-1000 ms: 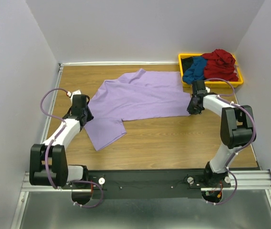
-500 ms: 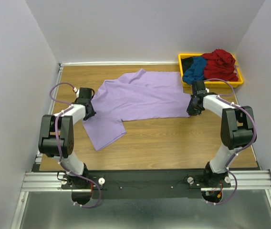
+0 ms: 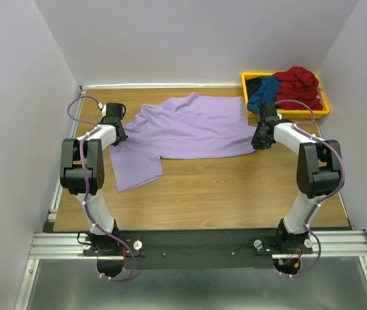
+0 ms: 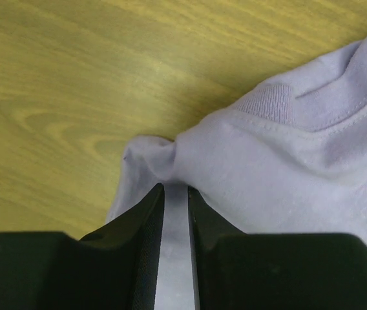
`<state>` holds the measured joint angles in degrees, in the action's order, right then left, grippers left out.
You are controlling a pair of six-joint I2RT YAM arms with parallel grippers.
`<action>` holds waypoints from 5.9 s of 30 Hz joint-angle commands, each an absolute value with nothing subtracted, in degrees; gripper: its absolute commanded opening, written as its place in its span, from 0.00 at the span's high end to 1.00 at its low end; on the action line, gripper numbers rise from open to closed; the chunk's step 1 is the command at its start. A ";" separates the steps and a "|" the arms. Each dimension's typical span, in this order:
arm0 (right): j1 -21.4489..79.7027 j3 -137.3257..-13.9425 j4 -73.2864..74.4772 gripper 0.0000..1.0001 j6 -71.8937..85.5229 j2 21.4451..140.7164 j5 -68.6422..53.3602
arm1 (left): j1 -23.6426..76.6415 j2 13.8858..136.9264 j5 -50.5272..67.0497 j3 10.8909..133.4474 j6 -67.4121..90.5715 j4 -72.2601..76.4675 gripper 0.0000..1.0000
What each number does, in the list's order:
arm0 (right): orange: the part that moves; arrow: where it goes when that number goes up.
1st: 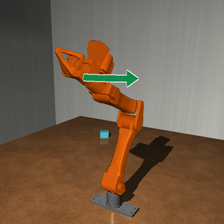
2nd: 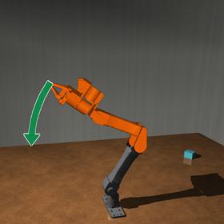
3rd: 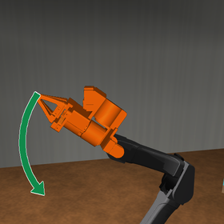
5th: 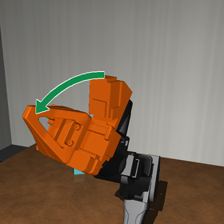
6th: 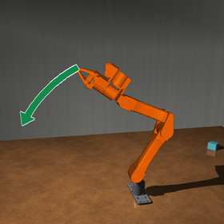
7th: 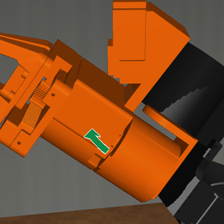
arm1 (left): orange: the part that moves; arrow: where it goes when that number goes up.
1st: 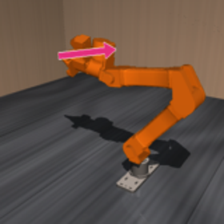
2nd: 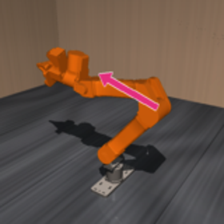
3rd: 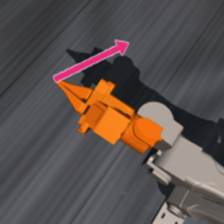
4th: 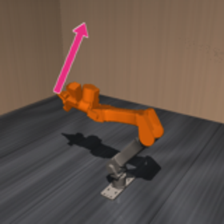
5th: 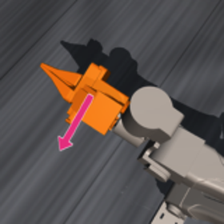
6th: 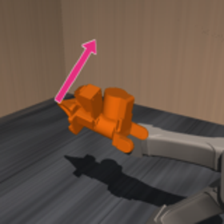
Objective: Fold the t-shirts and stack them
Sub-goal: Flatten the tshirt out, then fold the tshirt
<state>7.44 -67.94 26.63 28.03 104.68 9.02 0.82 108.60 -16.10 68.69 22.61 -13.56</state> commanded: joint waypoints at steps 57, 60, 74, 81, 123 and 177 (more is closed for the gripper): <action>7.82 -52.65 20.48 0.99 27.77 94.04 4.30 | -1.76 87.98 -9.58 39.73 28.48 -16.96 0.72; 7.82 -52.56 20.48 0.99 27.77 94.04 4.57 | -1.76 87.80 -9.41 39.81 28.39 -17.22 0.89; 7.74 -59.14 21.71 0.99 27.77 92.37 3.60 | -3.43 79.64 -11.59 52.89 29.97 -22.94 1.00; 7.74 -84.52 27.24 0.99 26.11 97.55 3.95 | -7.03 83.22 -16.96 87.14 29.09 -26.45 1.00; 7.74 -96.07 28.65 0.99 11.16 75.40 -6.06 | 8.70 62.22 -36.65 97.49 -11.17 -0.88 1.00; 6.59 -83.24 15.29 0.99 12.13 107.32 -1.41 | -9.14 95.63 -3.08 85.17 19.51 -30.58 1.00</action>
<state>7.11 -85.14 15.03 12.82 109.75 -3.77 -8.51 99.02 -4.27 87.02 18.98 -27.35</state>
